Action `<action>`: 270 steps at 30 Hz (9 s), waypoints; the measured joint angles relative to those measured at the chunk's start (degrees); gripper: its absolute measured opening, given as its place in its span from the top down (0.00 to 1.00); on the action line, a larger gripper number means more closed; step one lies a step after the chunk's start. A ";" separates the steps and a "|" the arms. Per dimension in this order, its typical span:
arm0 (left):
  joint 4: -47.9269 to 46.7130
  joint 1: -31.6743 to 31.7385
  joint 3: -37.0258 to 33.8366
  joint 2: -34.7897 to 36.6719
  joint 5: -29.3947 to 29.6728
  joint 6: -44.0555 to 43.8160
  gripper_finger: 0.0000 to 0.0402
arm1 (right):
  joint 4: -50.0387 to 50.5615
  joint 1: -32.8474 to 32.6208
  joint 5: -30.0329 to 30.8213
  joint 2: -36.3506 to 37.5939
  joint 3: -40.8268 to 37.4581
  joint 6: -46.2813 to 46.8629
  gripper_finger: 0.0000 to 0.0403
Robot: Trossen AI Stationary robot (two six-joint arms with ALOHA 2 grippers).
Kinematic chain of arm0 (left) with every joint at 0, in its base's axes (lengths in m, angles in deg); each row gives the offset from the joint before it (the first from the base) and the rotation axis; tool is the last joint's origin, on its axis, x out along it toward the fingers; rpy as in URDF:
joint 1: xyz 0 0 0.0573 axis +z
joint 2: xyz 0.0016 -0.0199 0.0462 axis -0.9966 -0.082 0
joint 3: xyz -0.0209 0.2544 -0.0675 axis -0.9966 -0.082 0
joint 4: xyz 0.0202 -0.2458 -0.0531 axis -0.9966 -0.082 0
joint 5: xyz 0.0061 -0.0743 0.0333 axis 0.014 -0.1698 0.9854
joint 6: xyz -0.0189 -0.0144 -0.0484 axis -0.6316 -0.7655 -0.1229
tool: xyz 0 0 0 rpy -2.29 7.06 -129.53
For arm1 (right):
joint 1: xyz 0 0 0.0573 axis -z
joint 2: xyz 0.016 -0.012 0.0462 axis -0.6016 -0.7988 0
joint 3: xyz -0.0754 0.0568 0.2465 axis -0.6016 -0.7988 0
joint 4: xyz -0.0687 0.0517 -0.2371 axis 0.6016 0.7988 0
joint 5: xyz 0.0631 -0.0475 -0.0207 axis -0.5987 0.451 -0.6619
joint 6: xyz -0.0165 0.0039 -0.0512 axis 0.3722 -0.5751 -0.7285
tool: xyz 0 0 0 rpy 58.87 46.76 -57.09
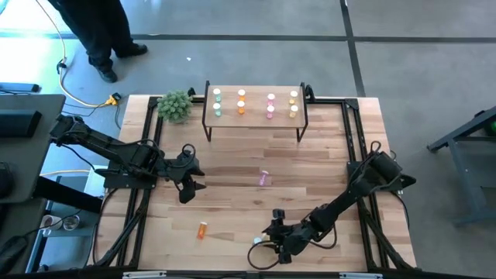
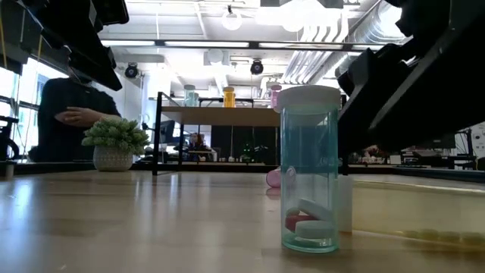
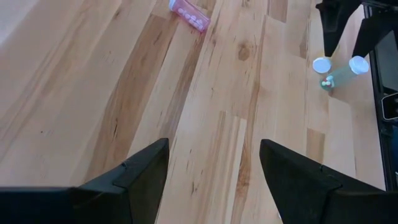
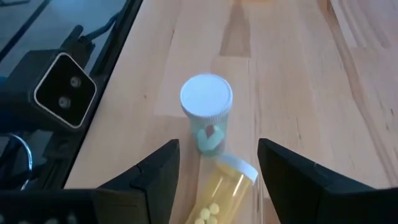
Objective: Pick and place medicine bottles onto shelf by color
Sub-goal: Put the blue pill bottle on the shelf aligned with the blue pill bottle
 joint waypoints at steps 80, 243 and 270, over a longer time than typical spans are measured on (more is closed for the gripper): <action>0.00 0.02 0.00 0.00 -0.04 0.00 0.40 | -14.84 2.84 0.72 -5.06 0.09 1.52 0.80; -2.58 22.58 14.12 -17.88 -19.43 30.51 0.73 | 9.73 40.15 -31.56 -4.99 23.48 -11.41 0.77; -2.61 22.60 14.12 -17.88 -18.52 28.94 0.73 | 14.60 43.41 -41.63 -2.60 23.43 -8.44 0.57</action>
